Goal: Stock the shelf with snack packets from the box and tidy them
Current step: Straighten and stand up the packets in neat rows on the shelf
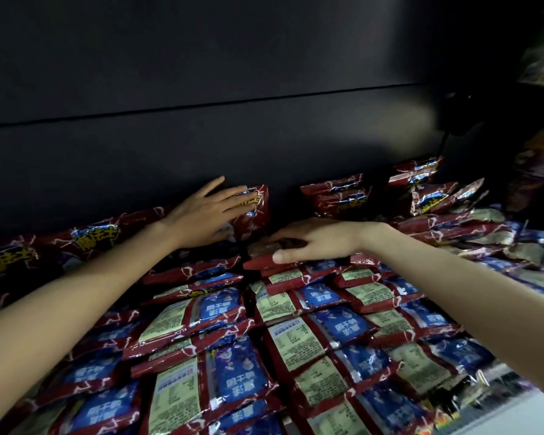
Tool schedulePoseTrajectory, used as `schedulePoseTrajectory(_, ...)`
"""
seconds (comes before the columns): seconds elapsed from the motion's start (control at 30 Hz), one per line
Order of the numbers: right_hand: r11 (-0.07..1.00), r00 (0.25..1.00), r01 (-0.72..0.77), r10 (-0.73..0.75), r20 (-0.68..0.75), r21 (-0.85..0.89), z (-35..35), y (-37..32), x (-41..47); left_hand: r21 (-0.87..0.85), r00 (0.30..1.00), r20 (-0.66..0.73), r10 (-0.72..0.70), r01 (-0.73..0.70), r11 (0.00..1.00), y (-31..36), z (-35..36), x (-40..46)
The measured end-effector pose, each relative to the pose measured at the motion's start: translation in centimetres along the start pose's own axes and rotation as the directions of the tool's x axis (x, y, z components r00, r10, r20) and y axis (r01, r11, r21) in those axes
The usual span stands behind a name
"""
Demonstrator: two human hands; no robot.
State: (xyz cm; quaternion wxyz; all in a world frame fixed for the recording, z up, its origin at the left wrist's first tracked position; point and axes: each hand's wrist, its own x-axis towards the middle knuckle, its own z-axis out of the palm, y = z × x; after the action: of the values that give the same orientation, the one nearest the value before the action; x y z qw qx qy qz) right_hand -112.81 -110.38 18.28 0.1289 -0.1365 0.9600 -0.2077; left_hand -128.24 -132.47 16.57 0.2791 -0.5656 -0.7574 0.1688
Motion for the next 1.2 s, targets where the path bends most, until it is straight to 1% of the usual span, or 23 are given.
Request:
schedulePoseTrajectory(0.07,1.0,1.0,0.023,-0.023,0.017,-0.01,0.3,-0.3,-0.2,-0.035,1.0,-0.027,0.001,-0.002,0.999,0.2,0.1,0.1)
schedulePoseTrajectory(0.13,0.998,0.998,0.009,-0.005,0.056,-0.063,0.1,-0.7,-0.9,-0.07,0.998,-0.066,-0.004,-0.001,0.998,0.3,0.1,0.3)
schedulePoseTrajectory(0.17,0.997,0.999,-0.006,0.009,0.04,-0.081,-0.2,-0.9,-1.5,-0.093,0.996,-0.086,-0.011,0.003,0.996,0.3,0.1,0.3)
schedulePoseTrajectory(0.2,0.996,1.0,-0.007,0.006,-0.013,-0.087,-0.6,-1.0,-2.1,-0.123,0.995,-0.103,-0.021,0.008,0.992,0.3,0.0,0.4)
schedulePoseTrajectory(0.23,0.997,0.995,0.001,-0.009,-0.095,-0.079,-1.2,-1.0,-2.8,-0.156,0.992,-0.118,-0.036,0.017,0.988,0.4,-0.2,0.6)
schedulePoseTrajectory(0.3,0.997,0.965,0.02,-0.038,-0.261,-0.072,-2.6,-0.3,-4.5,-0.202,0.982,-0.177,-0.057,0.021,0.979,0.6,-1.0,0.9)
schedulePoseTrajectory(0.33,0.994,0.946,0.014,-0.047,-0.32,-0.106,-3.2,0.7,-5.3,-0.217,0.976,-0.208,-0.066,0.019,0.976,0.9,-1.6,1.3)
schedulePoseTrajectory(0.4,0.973,0.919,-0.054,-0.039,-0.391,-0.223,-4.5,3.4,-6.9,-0.266,0.966,-0.243,-0.088,0.021,0.964,1.8,-3.3,2.1)
schedulePoseTrajectory(0.47,0.944,0.911,-0.13,-0.007,-0.411,-0.302,-5.6,6.0,-7.9,-0.327,0.957,-0.26,-0.131,0.04,0.944,3.0,-4.9,3.6)
schedulePoseTrajectory(0.53,0.921,0.939,-0.181,0.057,-0.339,-0.346,-6.5,7.6,-8.3,-0.364,0.95,-0.262,-0.173,0.069,0.929,4.1,-5.7,5.5)
schedulePoseTrajectory(0.63,0.904,0.979,-0.183,0.131,-0.158,-0.386,-6.6,8.5,-7.4,-0.413,0.958,-0.165,-0.236,0.15,0.898,5.5,-5.7,8.8)
schedulePoseTrajectory(0.7,0.889,0.985,-0.159,0.116,-0.125,-0.428,-6.2,8.6,-6.4,-0.413,0.96,-0.078,-0.268,0.213,0.885,6.1,-5.1,10.9)
schedulePoseTrajectory(0.77,0.875,0.986,-0.147,0.093,-0.137,-0.462,-5.9,8.7,-5.5,-0.408,0.956,0.011,-0.294,0.272,0.871,6.4,-4.3,12.6)
schedulePoseTrajectory(0.87,0.859,0.993,-0.103,0.06,-0.101,-0.502,-5.9,8.9,-4.7,-0.393,0.952,0.122,-0.282,0.307,0.867,6.9,-3.1,14.2)
schedulePoseTrajectory(0.93,0.889,0.997,-0.08,0.063,-0.051,-0.452,-5.9,8.9,-4.5,-0.377,0.95,0.182,-0.254,0.306,0.874,7.4,-2.7,14.8)
schedulePoseTrajectory(1.0,0.925,0.995,-0.091,0.101,0.008,-0.37,-6.0,8.7,-4.7,-0.389,0.944,0.24,-0.225,0.306,0.869,8.1,-2.4,15.3)
schedulePoseTrajectory(1.07,0.938,0.99,-0.098,0.127,0.066,-0.332,-6.2,8.7,-4.9,-0.421,0.952,0.237,-0.194,0.28,0.863,8.4,-2.1,15.6)
schedulePoseTrajectory(1.2,0.939,0.983,-0.058,0.113,0.148,-0.338,-6.2,8.7,-4.9,-0.485,0.978,0.138,-0.156,0.204,0.85,7.3,-1.4,15.1)
